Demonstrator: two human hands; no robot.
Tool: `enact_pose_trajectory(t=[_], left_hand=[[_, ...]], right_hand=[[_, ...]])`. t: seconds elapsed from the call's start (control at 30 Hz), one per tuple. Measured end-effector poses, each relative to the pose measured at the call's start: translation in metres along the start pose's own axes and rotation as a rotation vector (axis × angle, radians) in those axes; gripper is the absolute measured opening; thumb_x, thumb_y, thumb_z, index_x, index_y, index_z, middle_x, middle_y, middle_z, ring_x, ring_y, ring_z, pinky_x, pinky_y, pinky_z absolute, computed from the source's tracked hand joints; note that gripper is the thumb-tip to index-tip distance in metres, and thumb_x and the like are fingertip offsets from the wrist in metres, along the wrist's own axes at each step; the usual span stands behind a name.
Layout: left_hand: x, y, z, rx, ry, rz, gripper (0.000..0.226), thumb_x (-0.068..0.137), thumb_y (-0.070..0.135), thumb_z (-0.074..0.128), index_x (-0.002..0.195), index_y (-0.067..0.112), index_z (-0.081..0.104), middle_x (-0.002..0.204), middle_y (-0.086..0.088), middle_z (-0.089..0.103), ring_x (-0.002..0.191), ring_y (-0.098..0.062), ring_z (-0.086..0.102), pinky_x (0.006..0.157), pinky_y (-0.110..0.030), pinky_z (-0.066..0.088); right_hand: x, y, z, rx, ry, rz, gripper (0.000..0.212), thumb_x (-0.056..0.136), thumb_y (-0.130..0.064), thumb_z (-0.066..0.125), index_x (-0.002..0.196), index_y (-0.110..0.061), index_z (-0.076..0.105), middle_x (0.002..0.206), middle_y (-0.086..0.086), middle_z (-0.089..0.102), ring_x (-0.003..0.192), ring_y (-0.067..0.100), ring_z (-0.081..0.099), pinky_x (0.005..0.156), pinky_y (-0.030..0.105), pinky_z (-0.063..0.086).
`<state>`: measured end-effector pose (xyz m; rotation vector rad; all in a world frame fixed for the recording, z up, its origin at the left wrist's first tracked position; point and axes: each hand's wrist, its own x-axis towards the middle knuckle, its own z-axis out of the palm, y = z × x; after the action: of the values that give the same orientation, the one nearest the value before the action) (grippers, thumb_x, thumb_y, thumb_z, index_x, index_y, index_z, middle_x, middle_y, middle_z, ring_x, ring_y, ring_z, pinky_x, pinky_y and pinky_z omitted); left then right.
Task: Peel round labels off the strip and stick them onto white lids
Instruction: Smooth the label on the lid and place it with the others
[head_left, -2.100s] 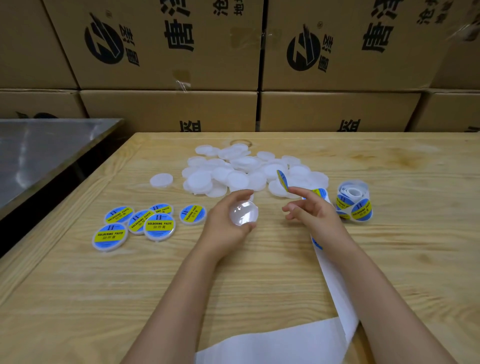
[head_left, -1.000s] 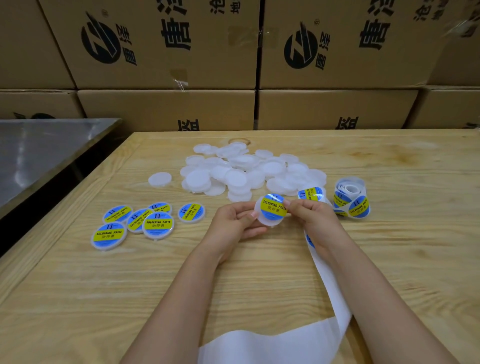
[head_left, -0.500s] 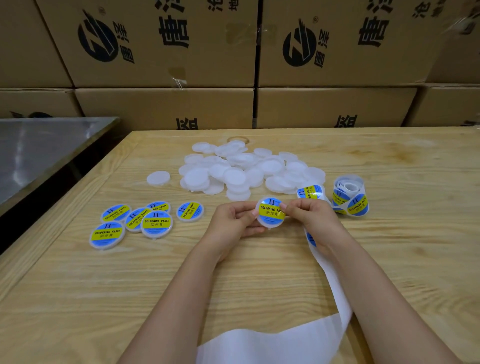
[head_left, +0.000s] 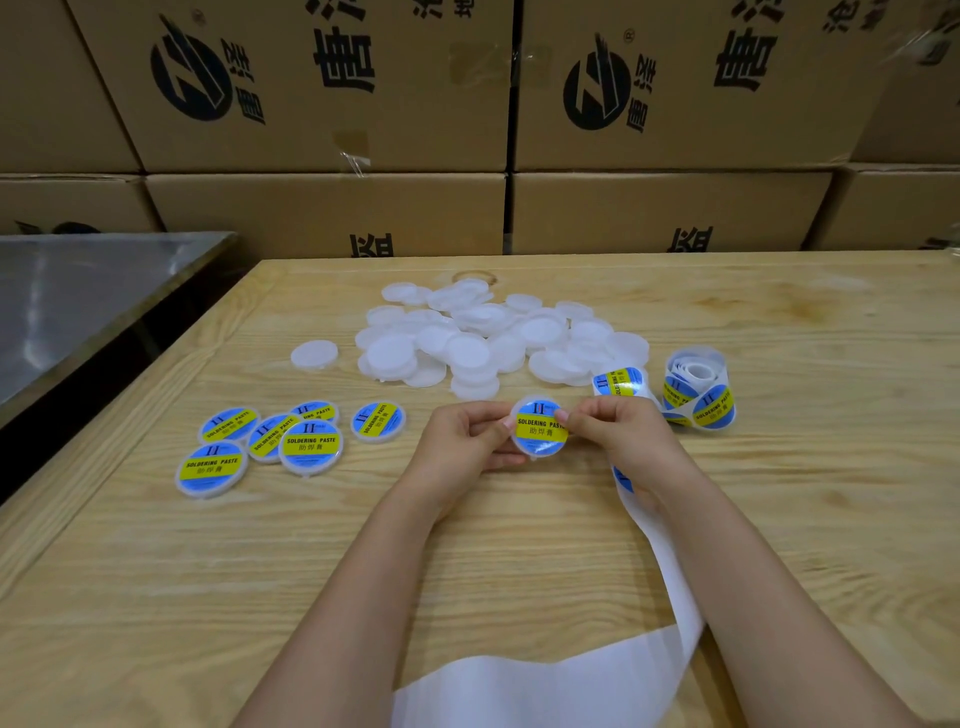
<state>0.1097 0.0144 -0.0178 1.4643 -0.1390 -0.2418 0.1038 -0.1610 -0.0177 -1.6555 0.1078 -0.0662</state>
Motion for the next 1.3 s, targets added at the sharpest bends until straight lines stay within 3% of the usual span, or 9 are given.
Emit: enact_pose_trajectory(t=[0.13,0.33,0.5,0.73,0.9,1.3], left_hand=[[0.0,0.0,0.0,0.002,0.001,-0.004,0.017,0.094,0.003,0.051,0.105,0.0,0.064,0.09,-0.017,0.069,0.074,-0.018,0.069,0.07,-0.025,0.058],[0.0,0.0,-0.001,-0.021,0.007,-0.01,0.017,0.094,0.005,0.052,0.104,-0.001,0.064,0.089,-0.017,0.069,0.073,-0.018,0.069,0.07,-0.026,0.059],[0.0,0.0,0.0,-0.021,0.002,-0.01,0.015,0.094,0.003,0.052,0.102,-0.001,0.064,0.087,-0.017,0.069,0.072,-0.018,0.069,0.07,-0.026,0.059],[0.001,0.0,0.001,0.0,0.016,-0.026,0.014,0.093,0.001,0.051,0.091,0.003,0.065,0.076,-0.01,0.072,0.066,-0.016,0.07,0.066,-0.024,0.059],[0.002,0.0,0.001,-0.008,0.038,-0.049,0.014,0.093,0.001,0.051,0.091,0.001,0.066,0.07,-0.007,0.072,0.064,-0.016,0.069,0.065,-0.024,0.059],[0.001,0.001,-0.001,-0.156,0.034,-0.038,0.011,0.09,-0.001,0.055,0.096,-0.005,0.063,0.078,-0.012,0.072,0.07,-0.021,0.071,0.067,-0.028,0.059]], right_hand=[[0.0,0.001,0.001,-0.021,0.014,-0.01,0.021,0.081,-0.017,0.071,0.081,0.004,0.066,0.088,0.014,0.071,0.082,0.014,0.064,0.078,0.022,0.048],[0.002,0.001,0.001,-0.019,0.009,-0.006,0.016,0.081,-0.017,0.071,0.077,-0.002,0.067,0.081,0.006,0.071,0.078,0.011,0.064,0.067,0.011,0.049],[0.002,0.003,0.002,-0.031,0.03,-0.008,0.017,0.08,-0.017,0.072,0.075,-0.002,0.067,0.085,0.012,0.072,0.082,0.016,0.065,0.082,0.029,0.051],[0.001,0.005,0.009,-0.115,0.088,-0.062,0.015,0.081,-0.016,0.072,0.072,-0.005,0.066,0.083,0.017,0.071,0.077,0.019,0.064,0.079,0.037,0.051],[-0.001,0.004,0.014,-0.265,0.134,-0.136,0.019,0.081,-0.016,0.072,0.066,-0.018,0.06,0.076,0.008,0.07,0.073,0.016,0.062,0.071,0.033,0.05],[-0.005,0.006,0.028,-0.369,0.306,-0.316,0.011,0.079,-0.021,0.072,0.077,-0.022,0.061,0.07,-0.016,0.063,0.074,0.006,0.063,0.069,0.021,0.043]])
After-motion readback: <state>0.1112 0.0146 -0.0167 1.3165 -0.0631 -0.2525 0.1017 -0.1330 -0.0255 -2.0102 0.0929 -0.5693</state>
